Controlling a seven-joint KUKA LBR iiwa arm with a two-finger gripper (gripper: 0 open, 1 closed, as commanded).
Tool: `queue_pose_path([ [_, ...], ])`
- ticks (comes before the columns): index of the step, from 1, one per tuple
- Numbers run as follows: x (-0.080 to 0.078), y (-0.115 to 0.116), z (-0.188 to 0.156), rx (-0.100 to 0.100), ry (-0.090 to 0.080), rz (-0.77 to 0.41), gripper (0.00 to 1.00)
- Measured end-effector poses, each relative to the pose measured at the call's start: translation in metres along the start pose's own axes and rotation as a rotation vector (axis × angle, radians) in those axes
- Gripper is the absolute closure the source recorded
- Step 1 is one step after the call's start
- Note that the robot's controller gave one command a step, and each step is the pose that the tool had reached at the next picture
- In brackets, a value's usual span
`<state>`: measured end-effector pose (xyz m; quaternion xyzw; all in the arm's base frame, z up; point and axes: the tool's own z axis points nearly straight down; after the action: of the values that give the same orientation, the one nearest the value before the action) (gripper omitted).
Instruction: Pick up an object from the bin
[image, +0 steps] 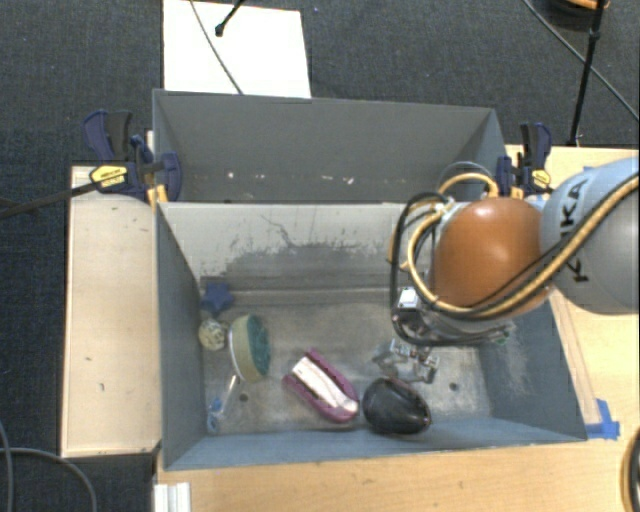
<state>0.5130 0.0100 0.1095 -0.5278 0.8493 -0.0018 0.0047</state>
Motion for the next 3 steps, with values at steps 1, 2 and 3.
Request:
queue_pose_path([
  [1,-0.001,-0.004,-0.095,0.001,0.000,-0.078,1.00],
  [2,-0.002,0.026,-0.052,-0.012,0.006,-0.038,1.00],
  [3,-0.002,0.024,-0.054,-0.007,0.004,-0.036,0.00],
])
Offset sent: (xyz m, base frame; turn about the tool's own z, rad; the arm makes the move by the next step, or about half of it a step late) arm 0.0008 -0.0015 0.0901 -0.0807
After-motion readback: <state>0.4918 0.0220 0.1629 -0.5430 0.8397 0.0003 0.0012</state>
